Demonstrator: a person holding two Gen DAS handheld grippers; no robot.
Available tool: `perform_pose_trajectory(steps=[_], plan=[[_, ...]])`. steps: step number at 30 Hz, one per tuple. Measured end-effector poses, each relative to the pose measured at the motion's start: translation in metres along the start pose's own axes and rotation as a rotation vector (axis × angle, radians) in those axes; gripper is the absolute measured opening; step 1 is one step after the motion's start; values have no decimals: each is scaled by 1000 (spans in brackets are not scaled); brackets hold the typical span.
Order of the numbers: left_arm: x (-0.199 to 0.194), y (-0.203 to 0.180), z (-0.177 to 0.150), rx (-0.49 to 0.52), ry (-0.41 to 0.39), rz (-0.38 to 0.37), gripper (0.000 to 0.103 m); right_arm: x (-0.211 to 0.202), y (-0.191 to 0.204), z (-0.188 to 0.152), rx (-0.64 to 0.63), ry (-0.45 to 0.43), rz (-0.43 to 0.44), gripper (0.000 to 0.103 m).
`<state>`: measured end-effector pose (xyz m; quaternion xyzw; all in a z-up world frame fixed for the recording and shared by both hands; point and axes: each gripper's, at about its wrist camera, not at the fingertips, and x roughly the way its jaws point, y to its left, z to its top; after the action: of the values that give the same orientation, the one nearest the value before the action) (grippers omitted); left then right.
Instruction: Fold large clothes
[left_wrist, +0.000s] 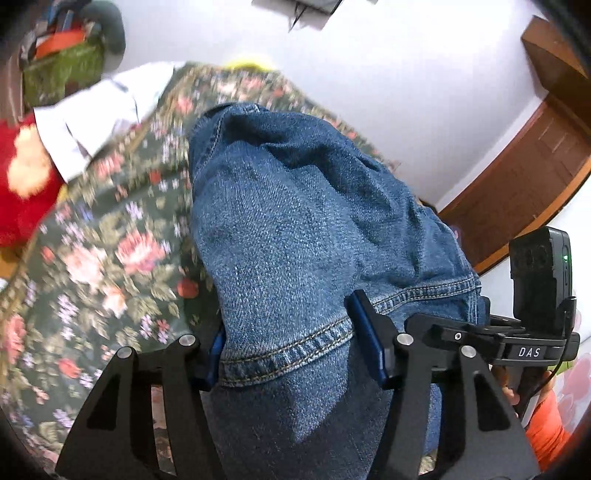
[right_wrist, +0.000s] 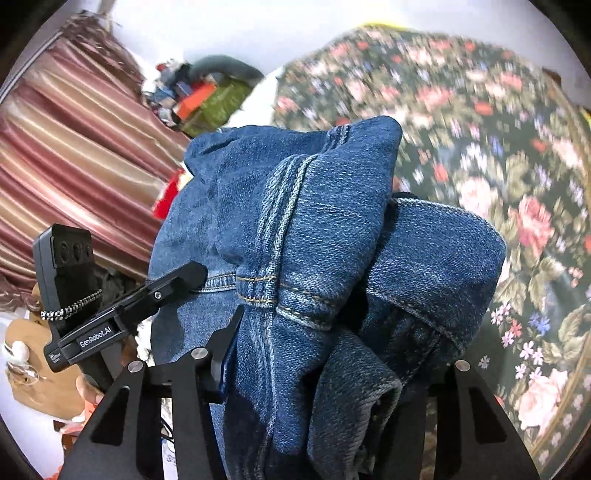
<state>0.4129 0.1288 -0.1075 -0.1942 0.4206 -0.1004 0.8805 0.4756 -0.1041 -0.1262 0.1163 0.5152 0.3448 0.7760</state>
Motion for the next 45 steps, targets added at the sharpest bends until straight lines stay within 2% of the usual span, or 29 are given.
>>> perform_pose_trajectory(steps=[5, 9, 14, 19, 26, 34, 37, 40, 43, 45], plan=[[-46, -6, 6, 27, -65, 5, 59, -21, 44, -1, -52, -58, -1, 50], [-75, 1, 4, 32, -89, 12, 59, -32, 73, -11, -87, -81, 4, 50], [-100, 19, -6, 25, -95, 31, 59, -27, 101, -28, -103, -77, 8, 50], [-103, 43, -29, -7, -62, 37, 59, -5, 113, -47, -107, -41, -6, 49], [-71, 89, -63, -122, 30, 44, 59, 48, 102, -70, -76, 64, -30, 49], [-29, 126, -91, -163, 108, 90, 59, 111, 79, -87, -42, 156, -63, 49], [-21, 129, -99, -128, 99, 109, 60, 128, 70, -89, -41, 191, -84, 50], [-16, 122, -107, -36, 79, 149, 64, 140, 48, -88, 26, 249, -77, 61], [-17, 111, -111, 22, 66, 199, 66, 141, 29, -85, 94, 305, -32, 66], [-21, 106, -111, 45, 66, 224, 66, 133, 26, -85, 90, 329, -29, 71]])
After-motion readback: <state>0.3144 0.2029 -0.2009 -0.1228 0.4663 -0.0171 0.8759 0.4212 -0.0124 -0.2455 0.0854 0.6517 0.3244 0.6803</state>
